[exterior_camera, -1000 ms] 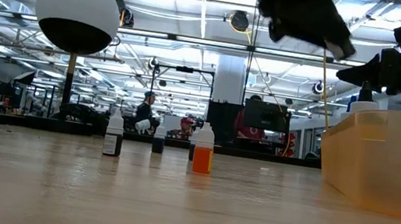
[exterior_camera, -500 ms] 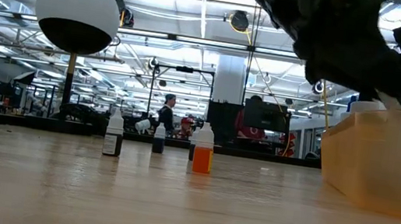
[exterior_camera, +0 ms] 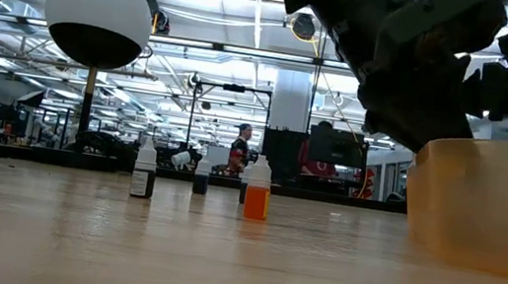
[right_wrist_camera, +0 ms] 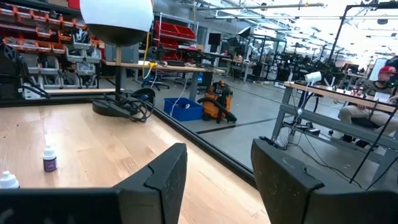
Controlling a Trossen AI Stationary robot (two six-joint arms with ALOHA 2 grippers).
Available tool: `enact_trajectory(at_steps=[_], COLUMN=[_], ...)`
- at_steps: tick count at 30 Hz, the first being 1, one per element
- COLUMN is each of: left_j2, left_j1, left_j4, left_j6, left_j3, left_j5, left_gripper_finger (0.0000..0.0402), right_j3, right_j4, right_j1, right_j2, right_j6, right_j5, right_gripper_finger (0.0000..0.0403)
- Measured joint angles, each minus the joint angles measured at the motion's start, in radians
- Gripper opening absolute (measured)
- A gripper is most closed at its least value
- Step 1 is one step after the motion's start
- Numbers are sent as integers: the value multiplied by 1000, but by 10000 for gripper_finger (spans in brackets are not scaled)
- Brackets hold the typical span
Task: Pick & Place food coloring
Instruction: Put the top black food coloring bottle into the orange bin, then put the small red food coloring bottle into the orange bin
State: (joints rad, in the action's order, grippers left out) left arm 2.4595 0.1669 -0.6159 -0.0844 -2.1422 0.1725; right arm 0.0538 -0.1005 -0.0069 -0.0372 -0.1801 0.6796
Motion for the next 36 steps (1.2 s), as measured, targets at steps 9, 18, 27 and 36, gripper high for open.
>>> enact_trajectory(at_steps=[9, 18, 27, 36], left_j2=[-1, 0, 5, 1], left_j1=[-1, -1, 0, 0], left_j4=[-63, -69, -30, -35], left_j6=[62, 95, 90, 87], left_j3=[1, 3, 7, 7], left_j5=[-29, -17, -14, -15], left_gripper_finger=[72, 127, 179, 150], right_j3=[0, 0, 0, 0], right_j4=[0, 0, 0, 0], right_j1=[0, 0, 0, 0], right_j2=[0, 0, 0, 0], right_j6=[0, 0, 0, 0], right_j5=[0, 0, 0, 0], right_gripper_finger=[167, 167, 167, 167])
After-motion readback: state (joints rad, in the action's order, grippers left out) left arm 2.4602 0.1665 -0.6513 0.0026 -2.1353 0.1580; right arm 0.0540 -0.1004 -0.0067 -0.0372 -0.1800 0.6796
